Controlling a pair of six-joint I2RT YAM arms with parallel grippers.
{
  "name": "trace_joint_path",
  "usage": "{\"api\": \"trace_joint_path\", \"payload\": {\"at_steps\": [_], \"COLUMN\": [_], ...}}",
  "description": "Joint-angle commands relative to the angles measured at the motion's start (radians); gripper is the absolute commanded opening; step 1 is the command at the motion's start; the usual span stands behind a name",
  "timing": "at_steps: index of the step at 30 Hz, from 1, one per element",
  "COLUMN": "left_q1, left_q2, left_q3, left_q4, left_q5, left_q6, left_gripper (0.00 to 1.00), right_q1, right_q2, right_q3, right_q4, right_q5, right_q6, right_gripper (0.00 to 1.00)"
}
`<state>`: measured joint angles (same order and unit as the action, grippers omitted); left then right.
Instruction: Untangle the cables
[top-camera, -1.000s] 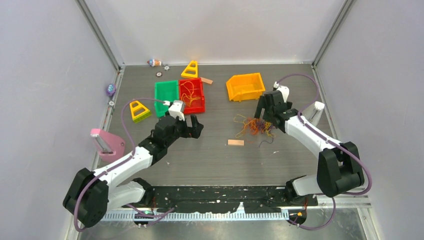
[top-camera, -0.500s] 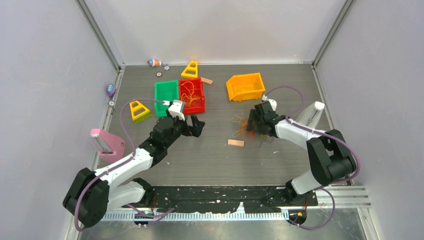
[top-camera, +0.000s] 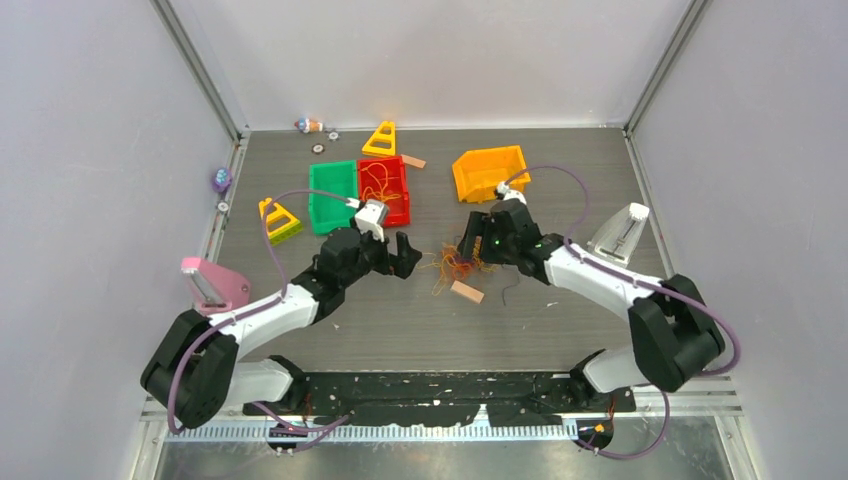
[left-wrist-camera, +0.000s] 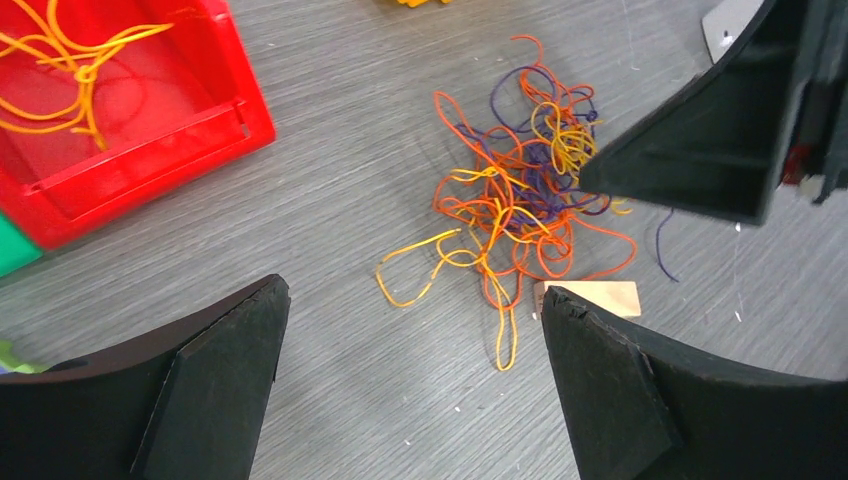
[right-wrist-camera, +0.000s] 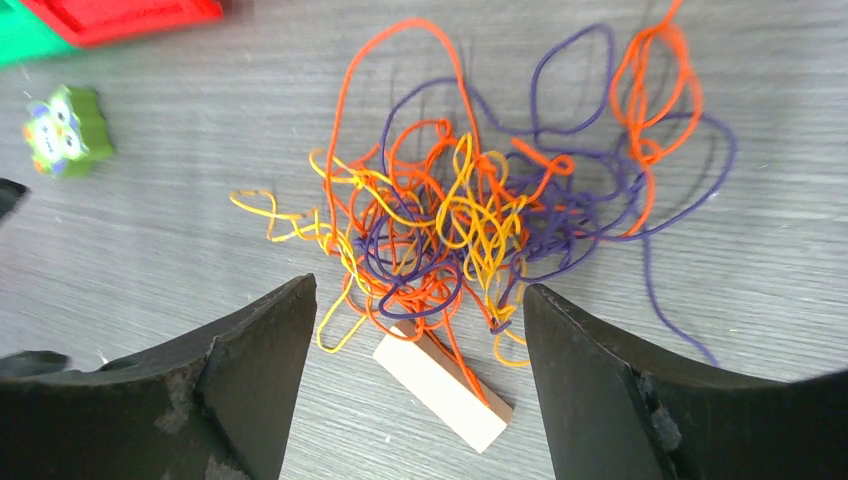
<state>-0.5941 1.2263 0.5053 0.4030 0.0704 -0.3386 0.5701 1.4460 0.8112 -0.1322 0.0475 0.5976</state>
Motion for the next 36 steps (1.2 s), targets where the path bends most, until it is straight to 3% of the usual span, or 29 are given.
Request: {"api": "trace_joint_path", "payload": {"at_steps": [1,8,13,19,22,32,34,36], "left_q1": [-0.013,-0.021,-0.026,-0.03,-0.036,-0.047,-0.046,-0.046], "left_q2": [0.027,0.041,0.085,0.213,0.313,0.524,0.562,0.599], "left_q3": [0.069,0.075,0.118,0.245,0.358,0.519,0.548,0.575], "left_q4": [0.027,0.026,-0.009,-0.177,-0.275,-0.399,-0.432,-0.441], "left_q5": [0.066,0.071,0.09,0.111,0.188,0.304,0.32,0.345], "left_q6": [0.023,0.025,0.034,0.041,0.052,0.032,0.022,0.008], "left_gripper": [0.97,0.97,0.97,0.97,0.97,0.96,0.95,0.91], "right_q1": [-0.07,-0.211,-0.218,-0.217,-0.217,-0.206,-0.197,-0.187], "right_q2": [-0.087,-0.09,-0.048,0.019,0.057,0.168,0.18,0.185], "right_q3": [0.003,-0.052,-0.061,-0.049,-0.037,0.006,0.008,0.011], "right_q4": [-0.063,-0.094,-0.059,-0.004,0.001,0.041,0.049,0.056], "right_q5": [0.047,0.087,0.005,-0.081,-0.08,-0.022,-0.009,-0.005], "right_q6": [-0.024,-0.051,-0.071,-0.088,-0.097,-0.094,-0.095,-0.098], "right_gripper": [0.81,0.82,0.81,0.75,0.62,0.55,0.48,0.33]}}
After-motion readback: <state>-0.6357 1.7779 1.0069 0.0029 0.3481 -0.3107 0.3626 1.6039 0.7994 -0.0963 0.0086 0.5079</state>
